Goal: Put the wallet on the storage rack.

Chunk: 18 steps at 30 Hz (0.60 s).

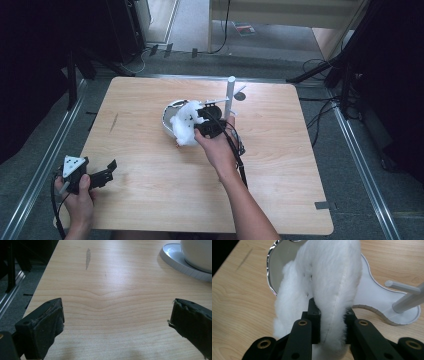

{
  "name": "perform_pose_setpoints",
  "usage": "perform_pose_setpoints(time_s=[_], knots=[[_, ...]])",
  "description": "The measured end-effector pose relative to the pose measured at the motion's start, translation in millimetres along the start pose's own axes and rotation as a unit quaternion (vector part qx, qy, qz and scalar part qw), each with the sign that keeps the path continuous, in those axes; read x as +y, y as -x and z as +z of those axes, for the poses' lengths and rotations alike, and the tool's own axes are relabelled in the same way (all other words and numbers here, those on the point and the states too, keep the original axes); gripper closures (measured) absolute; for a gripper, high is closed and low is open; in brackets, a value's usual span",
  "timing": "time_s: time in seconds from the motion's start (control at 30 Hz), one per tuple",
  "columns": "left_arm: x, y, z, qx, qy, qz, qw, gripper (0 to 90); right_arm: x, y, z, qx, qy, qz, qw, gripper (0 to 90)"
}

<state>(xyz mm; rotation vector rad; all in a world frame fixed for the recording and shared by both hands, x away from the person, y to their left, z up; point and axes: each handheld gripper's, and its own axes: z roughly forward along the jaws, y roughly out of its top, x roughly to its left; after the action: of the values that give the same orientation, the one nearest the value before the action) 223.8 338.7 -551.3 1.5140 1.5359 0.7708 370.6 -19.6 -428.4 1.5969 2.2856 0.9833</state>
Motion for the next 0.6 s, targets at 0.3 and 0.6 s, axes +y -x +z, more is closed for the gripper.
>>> perform_pose_setpoints(time_s=[0.3,0.6], knots=[[-0.1,0.2,0.0,-0.001,0.001,0.0,1.0,0.0,8.4,-7.7,11.2,-0.019,-0.026,-0.027,0.9991,77.2],[-0.2,0.7,0.0,-0.001,0.001,0.003,1.0,0.0,10.9,-12.9,23.6,-0.04,-0.038,-0.04,0.9977,76.5]])
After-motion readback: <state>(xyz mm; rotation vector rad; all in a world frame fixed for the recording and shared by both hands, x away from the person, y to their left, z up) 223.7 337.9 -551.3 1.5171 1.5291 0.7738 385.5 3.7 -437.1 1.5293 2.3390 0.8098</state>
